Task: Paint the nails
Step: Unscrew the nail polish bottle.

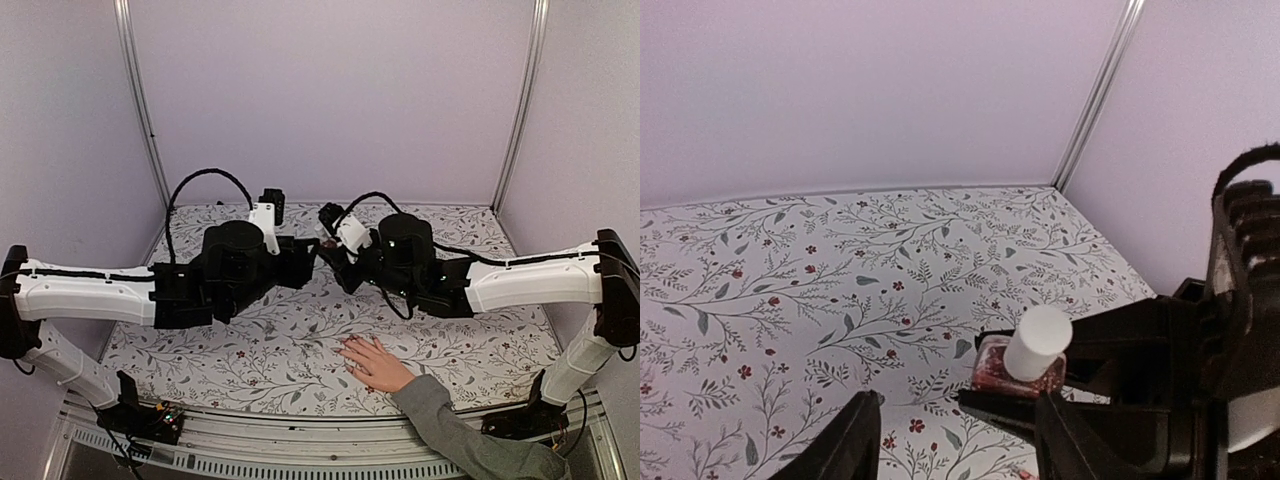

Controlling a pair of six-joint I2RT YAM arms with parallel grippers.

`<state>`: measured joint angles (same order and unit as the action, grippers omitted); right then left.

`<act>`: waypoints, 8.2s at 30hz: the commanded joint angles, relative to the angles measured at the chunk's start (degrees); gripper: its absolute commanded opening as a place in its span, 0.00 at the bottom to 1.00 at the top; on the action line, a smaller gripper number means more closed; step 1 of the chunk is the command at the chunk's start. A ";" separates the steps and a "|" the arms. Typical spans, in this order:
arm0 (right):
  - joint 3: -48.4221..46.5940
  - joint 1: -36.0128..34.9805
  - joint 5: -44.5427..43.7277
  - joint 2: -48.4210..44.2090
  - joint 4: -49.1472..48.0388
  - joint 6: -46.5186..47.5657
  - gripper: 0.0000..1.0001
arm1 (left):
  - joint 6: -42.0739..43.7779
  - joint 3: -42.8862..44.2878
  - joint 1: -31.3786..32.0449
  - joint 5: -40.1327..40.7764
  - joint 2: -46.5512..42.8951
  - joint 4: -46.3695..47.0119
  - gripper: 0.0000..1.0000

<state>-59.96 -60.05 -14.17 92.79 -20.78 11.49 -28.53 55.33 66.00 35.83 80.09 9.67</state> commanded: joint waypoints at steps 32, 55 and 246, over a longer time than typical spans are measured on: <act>4.67 3.03 72.53 -13.58 9.08 -2.34 0.00 | 30.54 -15.23 -5.77 -74.05 -17.61 19.01 0.68; 3.63 1.08 76.84 -11.36 10.23 -1.99 0.00 | 27.48 -9.31 -5.26 -83.21 -6.92 22.42 0.34; 0.18 -6.48 33.12 -10.79 32.20 4.09 0.00 | 17.70 6.13 -4.21 -63.88 -3.80 -30.02 0.05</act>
<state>-57.82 -66.22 20.03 81.82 12.64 15.25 -11.18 61.01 61.23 -27.07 75.90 -20.64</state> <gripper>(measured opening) 0.209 0.123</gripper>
